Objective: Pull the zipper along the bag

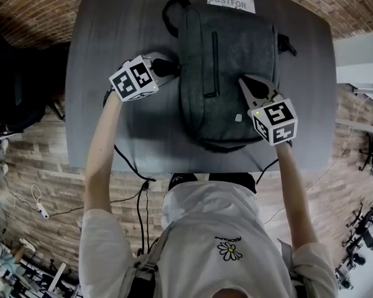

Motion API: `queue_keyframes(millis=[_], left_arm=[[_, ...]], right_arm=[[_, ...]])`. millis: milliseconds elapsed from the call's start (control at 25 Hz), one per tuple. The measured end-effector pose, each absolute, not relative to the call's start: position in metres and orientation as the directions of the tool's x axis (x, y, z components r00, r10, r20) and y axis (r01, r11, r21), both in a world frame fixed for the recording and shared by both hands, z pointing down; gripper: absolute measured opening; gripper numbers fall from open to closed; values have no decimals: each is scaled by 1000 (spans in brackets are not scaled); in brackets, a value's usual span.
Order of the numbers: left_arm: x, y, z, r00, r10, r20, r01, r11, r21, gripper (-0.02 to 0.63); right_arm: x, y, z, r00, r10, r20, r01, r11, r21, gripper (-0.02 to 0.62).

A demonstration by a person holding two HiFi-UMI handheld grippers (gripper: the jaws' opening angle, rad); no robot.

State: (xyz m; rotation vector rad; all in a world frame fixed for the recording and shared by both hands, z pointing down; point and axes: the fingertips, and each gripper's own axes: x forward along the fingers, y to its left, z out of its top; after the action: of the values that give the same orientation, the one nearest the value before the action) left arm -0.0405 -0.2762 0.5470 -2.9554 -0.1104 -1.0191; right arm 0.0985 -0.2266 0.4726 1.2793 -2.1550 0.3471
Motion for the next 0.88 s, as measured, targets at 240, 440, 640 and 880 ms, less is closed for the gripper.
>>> queue_keyframes(millis=[240, 440, 640, 880], left_arm=[[-39, -276, 546, 798, -61, 600, 24, -991, -133, 77], [-40, -273, 547, 811, -112, 574, -7, -983, -183, 49], [-37, -285, 550, 825, -206, 527, -134, -976, -172, 7], [-37, -288, 552, 820, -235, 521, -168, -970, -173, 8]], right_arm=[[99, -226, 472, -349, -711, 610, -862, 499, 89, 0], [98, -226, 472, -344, -717, 606, -862, 497, 98, 0], [100, -227, 471, -337, -720, 606, -864, 493, 105, 0], [99, -228, 473, -338, -723, 603, -863, 494, 110, 0]])
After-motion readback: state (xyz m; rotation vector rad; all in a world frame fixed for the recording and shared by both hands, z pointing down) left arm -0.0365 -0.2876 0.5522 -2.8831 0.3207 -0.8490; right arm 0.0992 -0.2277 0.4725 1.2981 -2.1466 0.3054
